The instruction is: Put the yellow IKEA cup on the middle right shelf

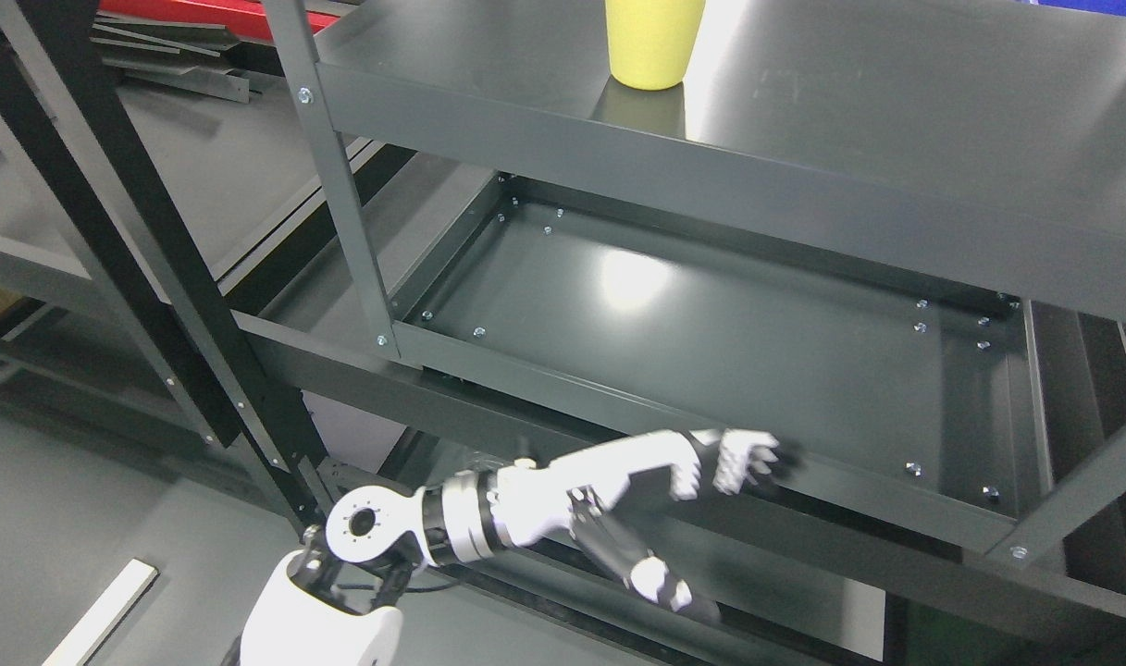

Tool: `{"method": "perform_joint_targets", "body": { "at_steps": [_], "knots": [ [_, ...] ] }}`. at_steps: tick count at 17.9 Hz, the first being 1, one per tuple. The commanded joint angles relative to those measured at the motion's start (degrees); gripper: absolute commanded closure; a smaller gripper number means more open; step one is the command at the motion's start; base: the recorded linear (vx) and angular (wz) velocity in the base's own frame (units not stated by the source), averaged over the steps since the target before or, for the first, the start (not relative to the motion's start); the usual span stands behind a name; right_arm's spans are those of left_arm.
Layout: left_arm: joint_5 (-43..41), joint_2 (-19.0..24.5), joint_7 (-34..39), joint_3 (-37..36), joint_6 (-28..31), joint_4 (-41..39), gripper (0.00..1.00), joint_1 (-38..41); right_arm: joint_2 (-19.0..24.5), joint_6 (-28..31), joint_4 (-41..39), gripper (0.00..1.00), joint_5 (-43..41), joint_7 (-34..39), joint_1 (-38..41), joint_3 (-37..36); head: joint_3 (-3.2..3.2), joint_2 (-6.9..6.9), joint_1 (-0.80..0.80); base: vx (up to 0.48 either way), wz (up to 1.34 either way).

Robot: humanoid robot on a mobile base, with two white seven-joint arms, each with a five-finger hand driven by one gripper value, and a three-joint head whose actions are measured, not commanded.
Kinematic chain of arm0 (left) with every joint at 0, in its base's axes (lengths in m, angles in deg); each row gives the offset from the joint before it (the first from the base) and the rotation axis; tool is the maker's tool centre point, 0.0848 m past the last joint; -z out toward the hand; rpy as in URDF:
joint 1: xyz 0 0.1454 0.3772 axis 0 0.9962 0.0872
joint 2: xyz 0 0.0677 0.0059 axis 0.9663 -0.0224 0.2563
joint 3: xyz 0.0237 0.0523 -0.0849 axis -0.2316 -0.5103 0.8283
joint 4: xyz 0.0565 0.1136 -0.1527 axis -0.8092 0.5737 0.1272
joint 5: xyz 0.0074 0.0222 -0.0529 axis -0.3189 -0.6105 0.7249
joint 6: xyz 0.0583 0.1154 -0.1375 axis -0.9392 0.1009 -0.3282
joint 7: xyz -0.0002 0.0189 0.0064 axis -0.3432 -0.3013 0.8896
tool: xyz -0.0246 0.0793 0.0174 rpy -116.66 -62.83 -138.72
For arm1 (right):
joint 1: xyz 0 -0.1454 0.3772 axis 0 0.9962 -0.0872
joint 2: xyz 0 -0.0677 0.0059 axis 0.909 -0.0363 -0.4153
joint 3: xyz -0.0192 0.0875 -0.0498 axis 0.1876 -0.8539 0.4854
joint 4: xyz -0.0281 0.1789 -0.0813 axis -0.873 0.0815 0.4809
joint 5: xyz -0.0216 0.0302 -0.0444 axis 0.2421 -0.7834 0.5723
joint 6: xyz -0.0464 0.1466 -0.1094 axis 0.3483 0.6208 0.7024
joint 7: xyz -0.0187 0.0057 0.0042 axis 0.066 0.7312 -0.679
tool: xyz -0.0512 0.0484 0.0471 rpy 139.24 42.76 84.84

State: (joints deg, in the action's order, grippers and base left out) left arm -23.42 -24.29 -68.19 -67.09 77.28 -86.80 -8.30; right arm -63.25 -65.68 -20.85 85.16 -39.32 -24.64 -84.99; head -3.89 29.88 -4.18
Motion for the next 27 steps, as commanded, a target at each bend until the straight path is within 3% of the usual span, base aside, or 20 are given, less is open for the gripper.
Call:
{"method": "perform_joint_targets", "body": {
  "at_steps": [1,3,6,8,9,14,16,22,27],
  "knots": [
    [-5.48,-0.56,16.38,21.81,-2.06,7.08,0.01,3.69,-1.00,0.04,0.00,0.01,-1.41,0.32,0.79,0.97,0.00,0.00,0.00,-0.032,0.07],
    [-5.48,-0.56,21.85,24.63,-2.93,6.64,0.01,4.05,-1.00,0.04,0.00,0.01,-1.41,0.32,0.79,0.97,0.00,0.00,0.00,-0.014,0.02],
    [-9.40,-0.56,31.75,24.29,-11.18,6.29,0.01,5.62,-1.00,0.04,0.00,0.01,-1.41,0.32,0.79,0.97,0.00,0.00,0.00,0.012,-0.07],
    [-16.35,-0.56,43.43,20.80,-11.12,6.90,0.01,5.98,-1.00,0.04,0.00,0.01,-1.41,0.32,0.79,0.97,0.00,0.00,0.00,0.009,-0.02],
    [-16.38,-0.56,45.66,18.86,-10.94,7.08,0.01,5.98,-1.00,0.04,0.00,0.01,-1.41,0.32,0.79,0.97,0.00,0.00,0.00,0.000,0.00],
    [-15.50,-0.56,46.74,8.22,-10.76,7.17,0.01,5.89,-1.00,0.04,0.00,0.01,-1.41,0.32,0.79,0.97,0.00,0.00,0.00,0.002,0.00],
    [-15.50,-0.56,50.24,4.36,-10.15,6.99,0.01,5.98,-1.00,0.04,0.00,0.01,-1.41,0.32,0.79,0.97,0.00,0.00,0.00,0.005,0.00],
    [-15.41,-0.56,49.21,2.06,-8.49,5.23,0.02,7.83,-1.00,0.04,0.00,0.01,-1.41,0.32,0.79,0.97,0.00,0.00,0.00,0.000,0.00],
    [-15.06,-0.56,42.70,2.84,-6.28,5.14,0.01,7.74,-1.00,0.04,0.00,0.01,-1.41,0.32,0.79,0.97,0.00,0.00,0.00,0.002,0.00]
  ]
}}
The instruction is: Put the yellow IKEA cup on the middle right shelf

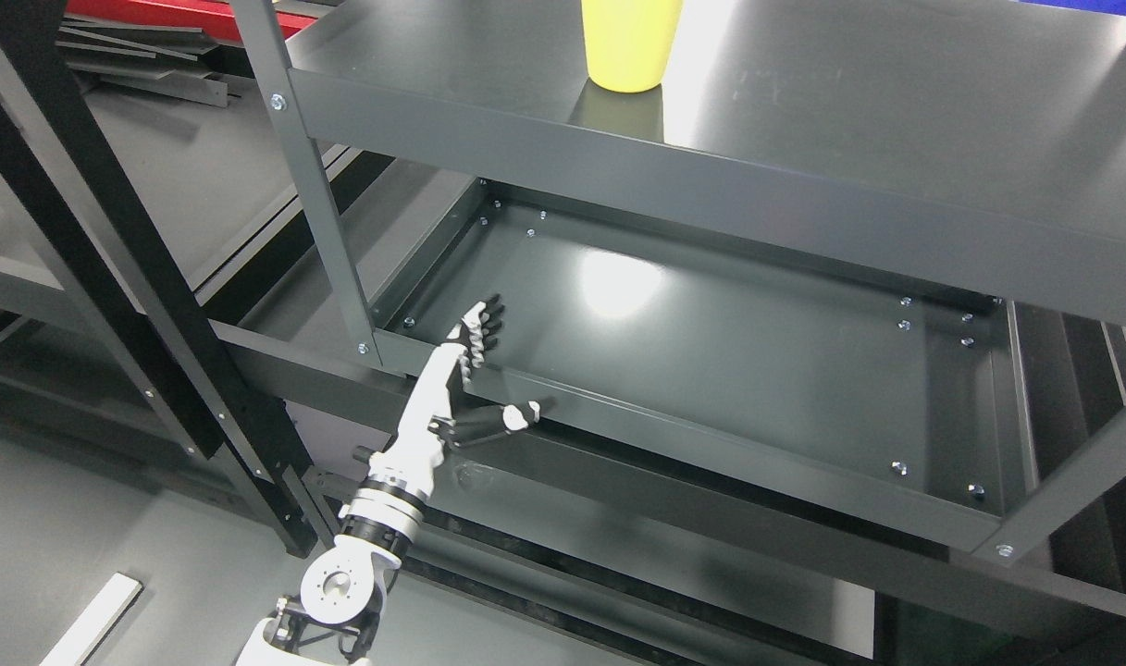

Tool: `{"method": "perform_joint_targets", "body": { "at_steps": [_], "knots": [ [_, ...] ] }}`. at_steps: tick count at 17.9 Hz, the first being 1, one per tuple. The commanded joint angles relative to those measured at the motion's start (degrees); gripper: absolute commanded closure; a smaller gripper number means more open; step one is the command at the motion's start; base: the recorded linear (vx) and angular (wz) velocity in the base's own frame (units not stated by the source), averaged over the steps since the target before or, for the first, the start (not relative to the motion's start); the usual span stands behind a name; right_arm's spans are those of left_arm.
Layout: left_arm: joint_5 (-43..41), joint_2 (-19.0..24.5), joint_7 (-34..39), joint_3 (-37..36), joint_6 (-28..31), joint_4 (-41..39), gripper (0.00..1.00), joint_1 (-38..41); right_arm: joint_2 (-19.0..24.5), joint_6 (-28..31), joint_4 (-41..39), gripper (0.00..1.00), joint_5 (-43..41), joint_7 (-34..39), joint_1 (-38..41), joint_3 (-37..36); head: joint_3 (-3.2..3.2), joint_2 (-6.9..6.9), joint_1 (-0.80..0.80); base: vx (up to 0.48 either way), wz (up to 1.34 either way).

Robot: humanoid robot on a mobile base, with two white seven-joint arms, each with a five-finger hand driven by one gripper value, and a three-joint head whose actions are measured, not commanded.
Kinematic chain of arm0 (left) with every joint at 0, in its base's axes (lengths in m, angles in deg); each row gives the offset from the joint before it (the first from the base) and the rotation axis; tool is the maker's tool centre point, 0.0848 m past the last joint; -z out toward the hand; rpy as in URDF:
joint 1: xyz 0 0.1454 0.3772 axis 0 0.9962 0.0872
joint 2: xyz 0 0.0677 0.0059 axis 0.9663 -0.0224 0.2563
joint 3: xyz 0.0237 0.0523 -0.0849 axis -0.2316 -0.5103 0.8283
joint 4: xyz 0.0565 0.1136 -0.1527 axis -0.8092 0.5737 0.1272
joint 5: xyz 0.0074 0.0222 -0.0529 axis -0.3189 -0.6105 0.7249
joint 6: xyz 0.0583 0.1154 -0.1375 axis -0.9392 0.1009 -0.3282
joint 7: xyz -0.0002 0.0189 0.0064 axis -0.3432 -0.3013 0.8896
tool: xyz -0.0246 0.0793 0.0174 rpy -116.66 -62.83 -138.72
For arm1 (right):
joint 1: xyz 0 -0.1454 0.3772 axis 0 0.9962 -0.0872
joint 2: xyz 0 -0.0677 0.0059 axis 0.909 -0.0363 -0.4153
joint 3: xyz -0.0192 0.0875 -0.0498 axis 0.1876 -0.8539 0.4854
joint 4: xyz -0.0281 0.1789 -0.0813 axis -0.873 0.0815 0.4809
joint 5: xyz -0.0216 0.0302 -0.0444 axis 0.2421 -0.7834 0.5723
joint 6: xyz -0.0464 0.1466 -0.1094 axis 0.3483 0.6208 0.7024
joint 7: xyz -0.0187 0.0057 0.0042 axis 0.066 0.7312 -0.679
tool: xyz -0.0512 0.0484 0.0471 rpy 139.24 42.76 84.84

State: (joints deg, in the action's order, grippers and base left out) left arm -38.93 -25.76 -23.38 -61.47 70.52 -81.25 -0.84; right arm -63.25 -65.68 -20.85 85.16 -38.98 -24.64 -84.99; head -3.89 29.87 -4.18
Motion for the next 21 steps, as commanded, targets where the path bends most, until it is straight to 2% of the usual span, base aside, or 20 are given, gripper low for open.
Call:
{"method": "perform_joint_targets", "body": {
  "at_steps": [1,5,11,14,21],
  "knots": [
    [0.80,0.90,-2.12,-1.99,-0.38,-0.41,0.01,0.28,-1.00,0.04,0.00,0.01,-1.41,-0.01,0.79,0.97,0.00,0.00,0.00,0.012,0.00],
    [0.89,0.90,-1.50,-1.46,-2.41,-0.41,0.01,0.28,-1.00,0.04,0.00,0.01,-1.41,-0.01,0.79,0.97,0.00,0.00,0.00,0.028,-0.08],
    [0.89,0.90,-0.98,0.91,-2.32,-0.41,0.01,0.37,-1.00,0.04,0.00,0.01,-1.41,-0.01,0.79,0.97,0.00,0.00,0.00,0.013,-0.02],
    [0.89,0.90,2.89,2.50,-1.45,-0.32,0.01,0.54,-1.00,0.04,0.00,0.01,-1.41,-0.01,0.79,0.97,0.00,0.00,0.00,0.000,0.00],
    [0.89,0.90,2.80,2.06,-1.53,-0.41,0.01,0.63,-1.00,0.04,0.00,0.01,-1.41,-0.01,0.79,0.97,0.00,0.00,0.00,0.000,0.00]
  ]
}}
